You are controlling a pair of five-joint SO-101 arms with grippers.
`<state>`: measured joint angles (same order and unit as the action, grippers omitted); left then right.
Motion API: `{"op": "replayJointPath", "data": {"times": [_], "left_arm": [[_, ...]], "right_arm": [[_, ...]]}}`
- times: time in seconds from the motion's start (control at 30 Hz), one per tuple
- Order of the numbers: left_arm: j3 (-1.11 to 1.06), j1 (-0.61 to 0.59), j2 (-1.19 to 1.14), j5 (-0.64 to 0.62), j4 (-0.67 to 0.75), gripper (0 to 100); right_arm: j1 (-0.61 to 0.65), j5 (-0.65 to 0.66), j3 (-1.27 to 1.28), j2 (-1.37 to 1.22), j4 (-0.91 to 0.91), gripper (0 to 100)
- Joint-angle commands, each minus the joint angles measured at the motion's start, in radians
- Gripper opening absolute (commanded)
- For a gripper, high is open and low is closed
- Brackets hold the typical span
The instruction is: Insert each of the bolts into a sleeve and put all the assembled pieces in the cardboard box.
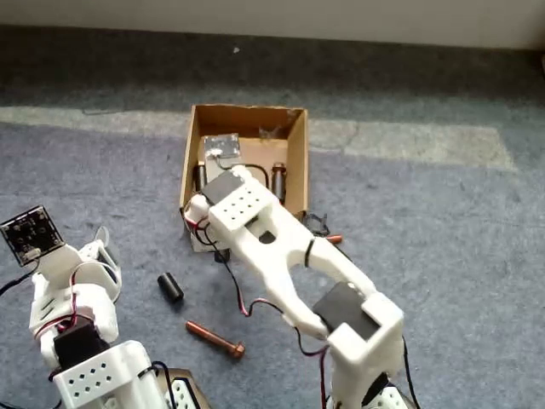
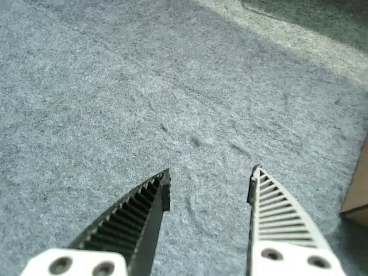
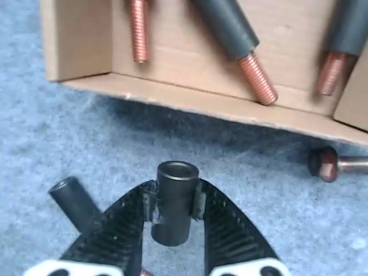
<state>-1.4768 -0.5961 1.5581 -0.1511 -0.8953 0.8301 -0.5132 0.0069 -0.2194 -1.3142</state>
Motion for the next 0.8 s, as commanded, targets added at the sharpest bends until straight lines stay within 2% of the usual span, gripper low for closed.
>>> {"op": "replayJointPath", "data": {"times": [0.0, 0.17, 0.4, 0.6, 0.77], "left_arm": [[0.038, 0.119, 0.002, 0.077, 0.012, 24], [0.143, 0.260, -0.004, 0.123, -0.051, 24], [0.386, 0.549, -0.096, 0.285, -0.325, 24], [0.591, 0.673, -0.435, 0.551, -0.506, 24], [0.667, 0.768, -0.674, 0.786, -0.572, 24]], "right_arm": [[-0.053, 0.066, 0.107, 0.252, -0.012, 0.4], [-0.200, 0.083, 0.344, 0.507, 0.079, 0.4], [-0.458, 0.083, 0.662, 0.805, 0.243, 0.4], [-0.690, 0.081, 0.891, 0.941, 0.476, 0.4], [-0.796, 0.077, 0.998, 0.957, 0.622, 0.4]]}}
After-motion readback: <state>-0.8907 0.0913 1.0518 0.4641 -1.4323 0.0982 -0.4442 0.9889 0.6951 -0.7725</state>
